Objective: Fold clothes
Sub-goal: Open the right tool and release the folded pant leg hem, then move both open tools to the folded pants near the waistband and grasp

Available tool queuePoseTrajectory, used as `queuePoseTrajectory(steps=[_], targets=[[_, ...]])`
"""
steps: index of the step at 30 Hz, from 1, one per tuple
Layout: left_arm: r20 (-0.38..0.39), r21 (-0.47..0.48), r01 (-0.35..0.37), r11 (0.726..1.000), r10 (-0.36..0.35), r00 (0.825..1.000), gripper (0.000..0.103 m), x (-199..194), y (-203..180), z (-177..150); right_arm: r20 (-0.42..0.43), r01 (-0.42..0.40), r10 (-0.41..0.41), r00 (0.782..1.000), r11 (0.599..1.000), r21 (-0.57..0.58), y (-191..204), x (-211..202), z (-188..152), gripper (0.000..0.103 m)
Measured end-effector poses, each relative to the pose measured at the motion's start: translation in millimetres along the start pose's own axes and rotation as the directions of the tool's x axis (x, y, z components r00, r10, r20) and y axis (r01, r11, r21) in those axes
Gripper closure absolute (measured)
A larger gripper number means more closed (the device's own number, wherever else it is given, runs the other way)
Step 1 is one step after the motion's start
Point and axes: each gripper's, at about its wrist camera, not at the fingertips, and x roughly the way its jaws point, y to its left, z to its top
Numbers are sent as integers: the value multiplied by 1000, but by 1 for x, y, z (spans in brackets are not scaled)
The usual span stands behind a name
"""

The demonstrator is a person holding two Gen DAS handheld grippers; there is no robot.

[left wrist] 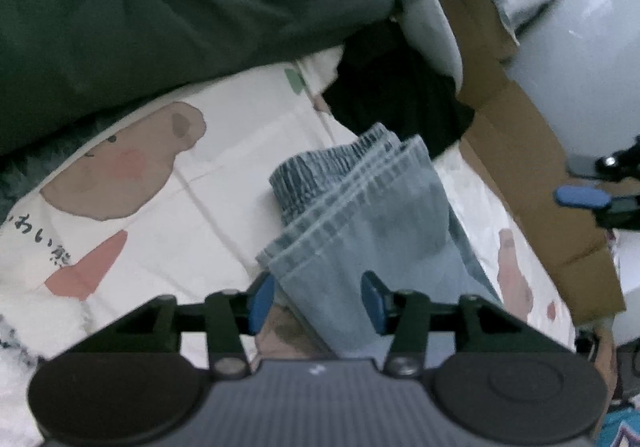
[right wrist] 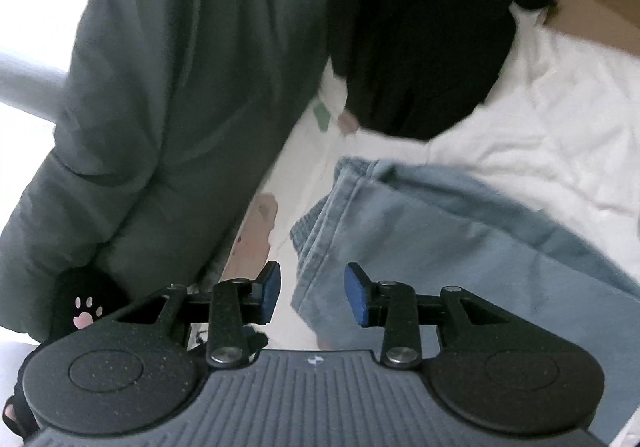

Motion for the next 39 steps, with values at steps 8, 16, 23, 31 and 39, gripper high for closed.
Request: queuePoseTrajectory(steps=[8,16,23,31,39], targets=[[-46,20,-55,998,56,997,47,-27,-29,8,-3,132,-137,991,961,-241,28,-92,-14,47],[-47,72,-91,993,94,994,34,-41,-65,25,192,99,-52,980,964,-246,4,-161,-42,29],[-55,154,-35,987,44,998,34,-20,-90,34,343,181,-119,932,971,-157,-40,-158,-35,29],[-83,214,-12,977,30,996,34,11,-88,35,223,231,-168,960,927,-297,-67,-106,-40,29],[-99,169,1,986,16,995,34,31,-55,30,208,197,-119,971,892,-407,-93,-50,-53,31]])
